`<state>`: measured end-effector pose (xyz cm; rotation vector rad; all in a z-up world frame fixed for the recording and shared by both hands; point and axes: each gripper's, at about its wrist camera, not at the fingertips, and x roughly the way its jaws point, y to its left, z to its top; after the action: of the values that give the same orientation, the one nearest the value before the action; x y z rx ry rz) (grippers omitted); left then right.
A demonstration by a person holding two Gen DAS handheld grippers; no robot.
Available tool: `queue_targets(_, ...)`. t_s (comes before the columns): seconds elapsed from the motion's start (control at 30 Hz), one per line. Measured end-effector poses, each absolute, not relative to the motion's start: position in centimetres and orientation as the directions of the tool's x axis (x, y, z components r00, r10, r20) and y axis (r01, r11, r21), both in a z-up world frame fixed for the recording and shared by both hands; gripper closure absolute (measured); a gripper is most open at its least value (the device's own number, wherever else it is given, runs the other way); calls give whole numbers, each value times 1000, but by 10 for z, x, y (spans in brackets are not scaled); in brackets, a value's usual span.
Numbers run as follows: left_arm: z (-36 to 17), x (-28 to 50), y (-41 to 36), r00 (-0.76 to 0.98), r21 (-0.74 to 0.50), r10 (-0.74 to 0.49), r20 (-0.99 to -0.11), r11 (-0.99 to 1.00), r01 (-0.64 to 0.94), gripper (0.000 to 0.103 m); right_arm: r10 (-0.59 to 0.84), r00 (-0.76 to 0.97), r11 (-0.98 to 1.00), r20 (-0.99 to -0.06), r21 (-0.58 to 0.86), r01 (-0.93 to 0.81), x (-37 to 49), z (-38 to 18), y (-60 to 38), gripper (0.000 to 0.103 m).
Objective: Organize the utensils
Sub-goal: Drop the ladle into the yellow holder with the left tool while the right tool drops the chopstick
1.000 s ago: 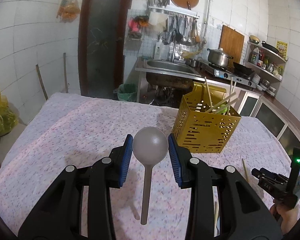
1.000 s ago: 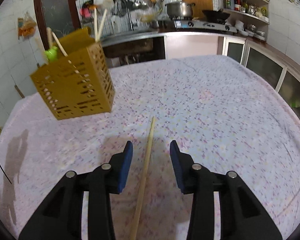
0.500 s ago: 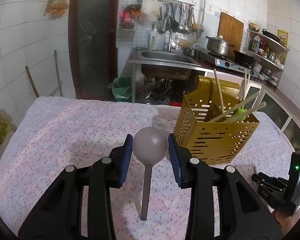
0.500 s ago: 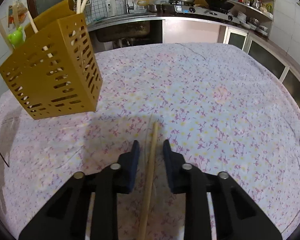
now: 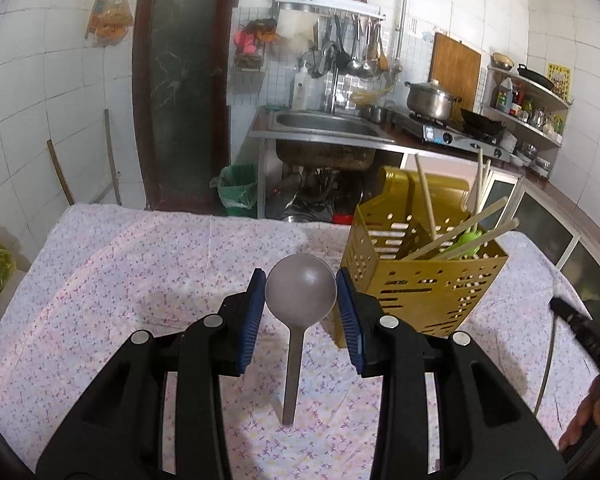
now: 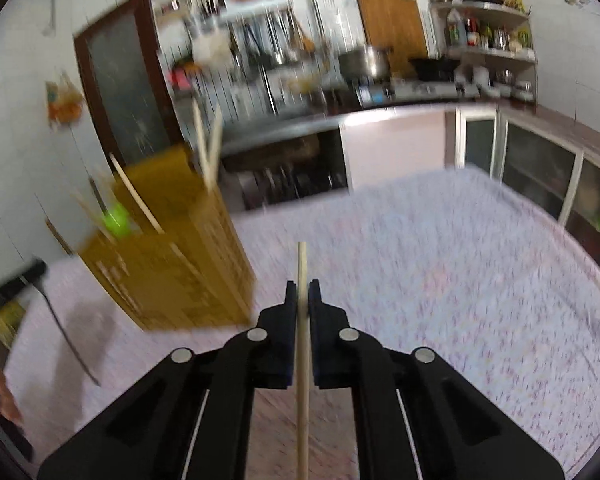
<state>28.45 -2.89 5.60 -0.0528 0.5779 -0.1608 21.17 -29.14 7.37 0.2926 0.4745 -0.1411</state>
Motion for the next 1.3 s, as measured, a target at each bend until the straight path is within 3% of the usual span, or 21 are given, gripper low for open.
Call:
queue_targets(0.23, 75, 269, -32, 848, -87, -173, -501, 985, 149, 68, -85, 952, 965, -293, 212, 152, 194, 116, -273, 97)
queue_targets(0.5, 108, 250, -37, 876, -79, -196, -440, 981, 179, 68, -92, 972, 978, -218, 165, 129, 193, 153, -262, 97)
queue_targets(0.9, 200, 262, -64, 928, -98, -281, -243, 959, 265, 68, -75, 996, 993, -46, 89, 79, 222, 247, -237, 97)
queue_targets(1.1, 190, 302, -83, 916, -117, -293, -275, 955, 271, 68, -63, 997, 997, -50, 49, 65, 259, 245, -224, 97)
queue_targets(1.3, 142, 347, -92, 887, -129, -281, -368, 960, 250, 68, -43, 989, 996, -141, 65, 53, 293, 207, -228, 97)
